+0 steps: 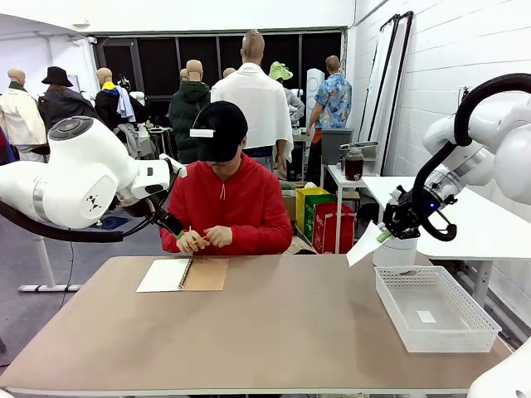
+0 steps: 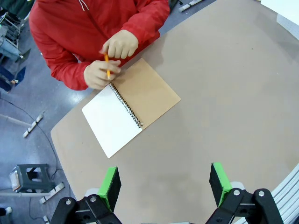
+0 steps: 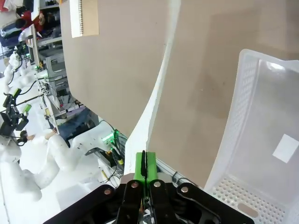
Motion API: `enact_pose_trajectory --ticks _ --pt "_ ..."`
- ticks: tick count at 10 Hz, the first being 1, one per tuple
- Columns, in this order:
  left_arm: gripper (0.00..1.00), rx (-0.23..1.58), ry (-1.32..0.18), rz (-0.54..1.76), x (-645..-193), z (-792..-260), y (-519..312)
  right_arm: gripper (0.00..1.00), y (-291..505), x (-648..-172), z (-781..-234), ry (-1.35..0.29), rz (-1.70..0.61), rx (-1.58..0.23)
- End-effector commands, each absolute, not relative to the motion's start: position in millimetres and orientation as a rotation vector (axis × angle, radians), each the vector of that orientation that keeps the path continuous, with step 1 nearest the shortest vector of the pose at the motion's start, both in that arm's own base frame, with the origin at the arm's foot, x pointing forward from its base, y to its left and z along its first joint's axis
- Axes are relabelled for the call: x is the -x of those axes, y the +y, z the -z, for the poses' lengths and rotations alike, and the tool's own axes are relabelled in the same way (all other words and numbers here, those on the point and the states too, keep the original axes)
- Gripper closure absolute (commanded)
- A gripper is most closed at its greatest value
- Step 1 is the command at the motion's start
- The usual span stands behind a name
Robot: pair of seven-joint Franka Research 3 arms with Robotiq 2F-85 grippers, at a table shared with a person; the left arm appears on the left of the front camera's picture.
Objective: Sort the paper based on its condition.
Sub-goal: If a person hands you a paper, place it in the Organizing basket , and if it's crumpled, put it in the Trash can.
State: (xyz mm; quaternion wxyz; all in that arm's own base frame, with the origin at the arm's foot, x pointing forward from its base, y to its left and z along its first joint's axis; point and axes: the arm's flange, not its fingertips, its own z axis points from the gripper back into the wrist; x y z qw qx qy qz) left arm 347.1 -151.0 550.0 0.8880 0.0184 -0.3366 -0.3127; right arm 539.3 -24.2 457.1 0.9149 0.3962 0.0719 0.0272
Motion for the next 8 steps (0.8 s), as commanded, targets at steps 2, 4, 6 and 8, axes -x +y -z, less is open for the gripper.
enact_pose_trajectory --ticks 2,4,6,8 --pt "0.0 -0.038 -0.7 0.65 -347 -550 -151 1.0 -24 -539 -457 0.148 -0.056 -0.816" --pt "0.0 -0.038 -0.7 0.65 -347 -550 -151 1.0 -36 -531 -447 0.061 -0.122 -0.703" --pt "0.0 -0.038 -0.7 0.65 -347 -550 -151 1.0 -57 -522 -437 0.047 -0.154 -0.629" --pt "0.0 -0.038 -0.7 0.65 -347 -550 -151 1.0 -70 -519 -427 0.019 -0.173 -0.569"
